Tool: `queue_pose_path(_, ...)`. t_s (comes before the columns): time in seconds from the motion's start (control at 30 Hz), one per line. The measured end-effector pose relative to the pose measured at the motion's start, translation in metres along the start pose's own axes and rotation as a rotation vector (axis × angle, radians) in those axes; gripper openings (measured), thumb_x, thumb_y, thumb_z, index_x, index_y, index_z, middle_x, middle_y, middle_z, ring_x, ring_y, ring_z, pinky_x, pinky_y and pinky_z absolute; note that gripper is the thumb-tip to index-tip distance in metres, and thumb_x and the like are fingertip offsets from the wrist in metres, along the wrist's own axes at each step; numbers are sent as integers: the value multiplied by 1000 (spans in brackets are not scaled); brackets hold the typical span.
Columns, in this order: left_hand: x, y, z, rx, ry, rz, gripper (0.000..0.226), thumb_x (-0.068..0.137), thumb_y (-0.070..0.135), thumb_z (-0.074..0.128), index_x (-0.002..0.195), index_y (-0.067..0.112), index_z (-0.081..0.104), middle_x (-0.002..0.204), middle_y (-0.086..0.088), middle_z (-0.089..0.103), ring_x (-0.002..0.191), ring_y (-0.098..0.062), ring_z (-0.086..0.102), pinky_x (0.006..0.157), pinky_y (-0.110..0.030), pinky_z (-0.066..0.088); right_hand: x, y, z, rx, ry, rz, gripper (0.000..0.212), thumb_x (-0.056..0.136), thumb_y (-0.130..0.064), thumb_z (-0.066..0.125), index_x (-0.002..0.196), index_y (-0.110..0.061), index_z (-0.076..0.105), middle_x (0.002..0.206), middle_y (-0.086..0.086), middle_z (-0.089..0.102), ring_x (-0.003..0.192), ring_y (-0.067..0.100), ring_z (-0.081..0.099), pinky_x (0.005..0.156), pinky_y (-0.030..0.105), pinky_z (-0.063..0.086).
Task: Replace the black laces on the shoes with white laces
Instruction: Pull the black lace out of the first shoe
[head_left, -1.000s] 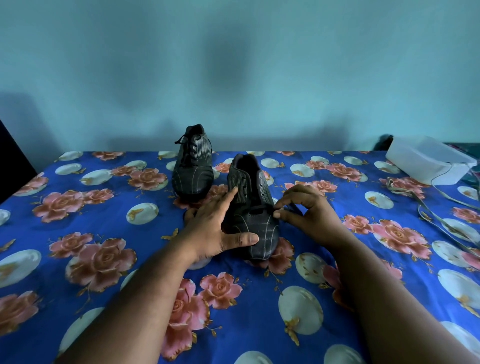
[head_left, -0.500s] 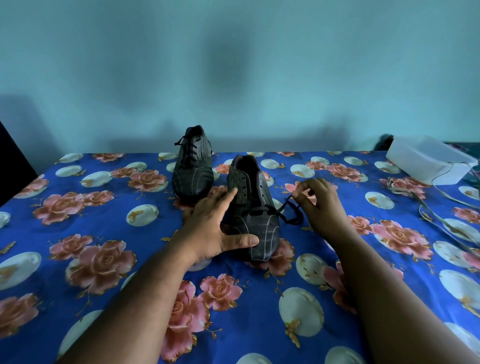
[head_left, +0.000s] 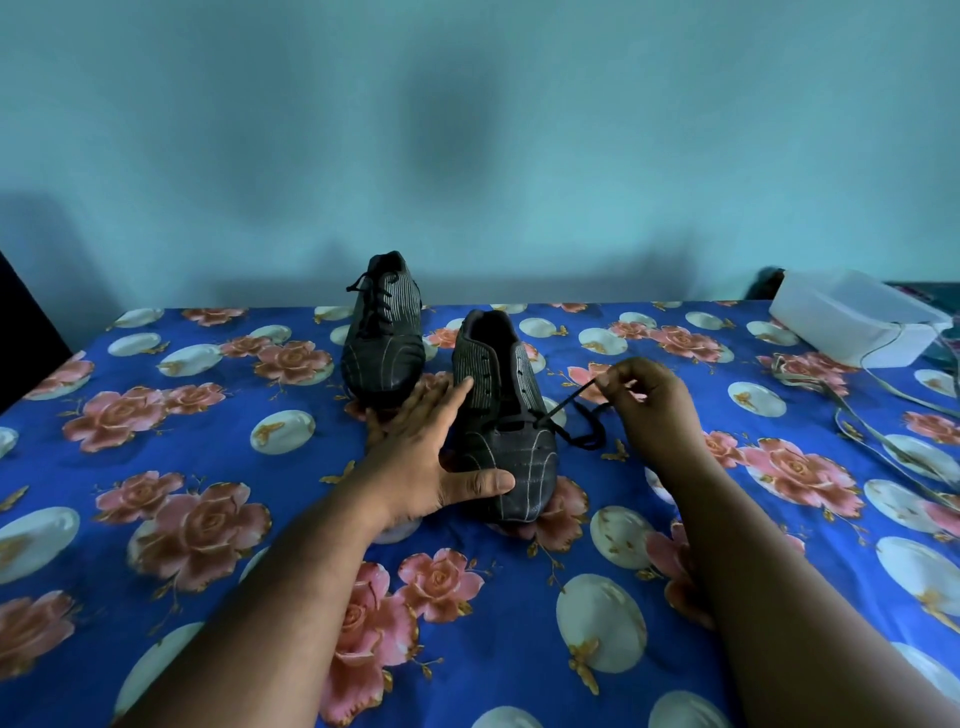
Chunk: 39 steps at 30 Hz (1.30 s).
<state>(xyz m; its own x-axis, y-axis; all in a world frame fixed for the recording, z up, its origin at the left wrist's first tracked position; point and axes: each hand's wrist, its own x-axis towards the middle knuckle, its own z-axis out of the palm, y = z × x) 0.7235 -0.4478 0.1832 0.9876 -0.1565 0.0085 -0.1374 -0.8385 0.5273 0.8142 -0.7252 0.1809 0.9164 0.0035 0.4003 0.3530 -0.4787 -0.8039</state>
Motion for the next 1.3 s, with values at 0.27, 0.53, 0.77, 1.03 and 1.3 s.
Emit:
queue_pose_path(0.27,2,-4,2,-34,2,11,133,45,111,36,155,52,-10,169,15,-14,153,-4,-19,122,-62,-5,-10,-12,3,-176,-165,-255,34,81,-59,73,107,-37,70,117,-12,62,120,19,48,99,40,37)
queue_pose_path(0.53,3,-6,3,-56,7,22,132,46,110,39,155,53,-8,169,15,-12,153,-4,-17,123,-60,-1,-11,-12,5,14,-347,-274,9,92,-23,74,85,-23,67,88,-6,66,90,14,59,77,31,48)
queue_pose_path(0.77,3,-5,2,-67,7,29,133,46,109,40,156,51,-7,169,15,-11,153,-3,-16,124,-57,-2,-12,-12,6,48,-451,-286,16,83,-32,81,93,-22,73,95,-9,68,95,17,63,84,34,51)
queue_pose_path(1.03,2,-3,2,-55,14,26,133,46,110,35,157,49,-7,169,15,-12,153,-3,-18,123,-58,-5,-9,-10,6,81,-360,-268,10,89,-20,77,84,-27,72,88,-10,68,90,17,61,79,32,49)
queue_pose_path(1.3,5,3,13,-80,132,-7,115,63,104,25,159,45,4,169,17,0,154,-2,-5,122,-62,3,1,8,9,-195,-93,-99,8,94,-28,68,89,-23,65,94,-7,62,99,25,54,85,47,47)
